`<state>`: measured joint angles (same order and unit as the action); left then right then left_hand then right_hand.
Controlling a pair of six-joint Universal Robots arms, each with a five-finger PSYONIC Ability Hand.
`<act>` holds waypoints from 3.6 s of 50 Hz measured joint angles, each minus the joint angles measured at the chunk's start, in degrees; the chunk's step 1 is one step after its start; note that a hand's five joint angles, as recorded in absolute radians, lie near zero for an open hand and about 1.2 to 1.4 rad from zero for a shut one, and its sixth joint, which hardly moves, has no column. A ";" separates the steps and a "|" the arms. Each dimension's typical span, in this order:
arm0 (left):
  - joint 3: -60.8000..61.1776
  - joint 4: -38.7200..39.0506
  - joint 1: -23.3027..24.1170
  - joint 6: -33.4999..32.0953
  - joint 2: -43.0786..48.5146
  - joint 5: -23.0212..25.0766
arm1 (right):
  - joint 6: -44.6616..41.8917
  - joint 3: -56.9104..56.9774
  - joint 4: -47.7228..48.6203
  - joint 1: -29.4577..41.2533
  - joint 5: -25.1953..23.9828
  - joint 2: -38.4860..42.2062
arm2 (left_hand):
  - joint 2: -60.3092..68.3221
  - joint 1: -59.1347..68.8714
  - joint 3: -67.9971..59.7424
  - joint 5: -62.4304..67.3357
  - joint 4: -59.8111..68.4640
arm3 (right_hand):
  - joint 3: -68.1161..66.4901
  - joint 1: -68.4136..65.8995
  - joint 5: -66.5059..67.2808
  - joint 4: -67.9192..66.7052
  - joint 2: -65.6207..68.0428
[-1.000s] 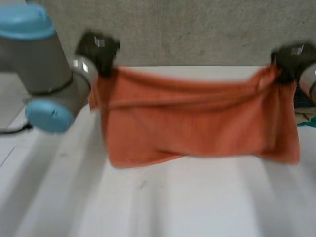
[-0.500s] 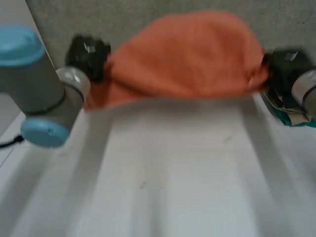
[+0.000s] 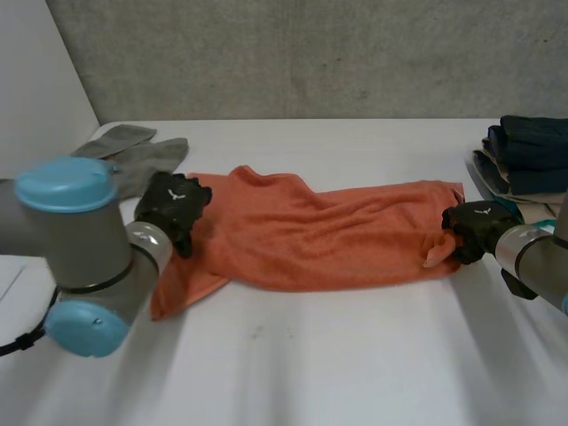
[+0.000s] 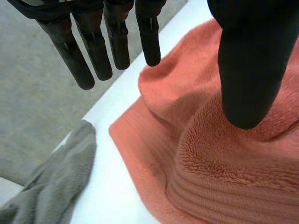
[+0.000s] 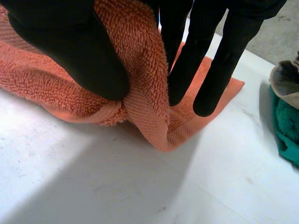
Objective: Fold the laundry.
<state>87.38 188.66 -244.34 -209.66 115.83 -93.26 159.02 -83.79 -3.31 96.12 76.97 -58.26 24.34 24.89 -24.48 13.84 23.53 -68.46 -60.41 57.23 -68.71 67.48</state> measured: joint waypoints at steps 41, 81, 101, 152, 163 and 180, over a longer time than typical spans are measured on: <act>16.69 15.53 -0.38 2.30 3.19 1.59 | -0.65 -3.67 2.72 -0.44 -0.54 -0.55 | 40.46 40.53 -40.04 40.39 41.31 | 0.00 0.00 0.00 0.00 0.00; 6.08 -7.17 -4.12 -1.68 -3.91 3.50 | -21.26 7.45 -26.66 -4.78 1.06 -6.81 | 44.31 40.54 -43.80 41.64 45.08 | -0.01 0.00 0.00 0.00 0.47; -42.18 15.37 -3.11 -5.10 3.24 -1.32 | 3.79 19.04 36.00 0.80 5.19 -9.36 | 44.33 40.54 -43.86 41.64 45.30 | -0.05 -2.44 0.96 -0.03 0.53; 6.24 13.84 -0.81 -0.99 -8.73 1.74 | -21.45 -13.42 -0.97 -1.83 -2.38 -15.33 | 44.35 40.54 -43.87 42.39 45.31 | 43.67 34.92 -42.20 43.77 -42.87; 6.48 13.71 -1.09 1.53 -8.53 1.77 | -1.48 -24.42 6.30 1.30 4.40 -18.99 | 44.35 40.54 -43.86 42.39 45.31 | 36.70 29.45 -35.03 36.71 -35.89; 7.16 13.66 -1.33 2.64 -8.43 1.94 | 6.89 -20.41 15.95 5.20 10.58 -8.63 | 44.35 40.54 -43.87 42.39 45.32 | 34.70 27.44 -32.82 34.56 -34.35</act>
<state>94.53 202.32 -245.67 -207.02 107.40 -91.31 165.91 -104.20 12.64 101.31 87.55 -66.89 68.69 65.43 -68.36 56.23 68.84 -33.76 -32.96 24.41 -34.15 33.13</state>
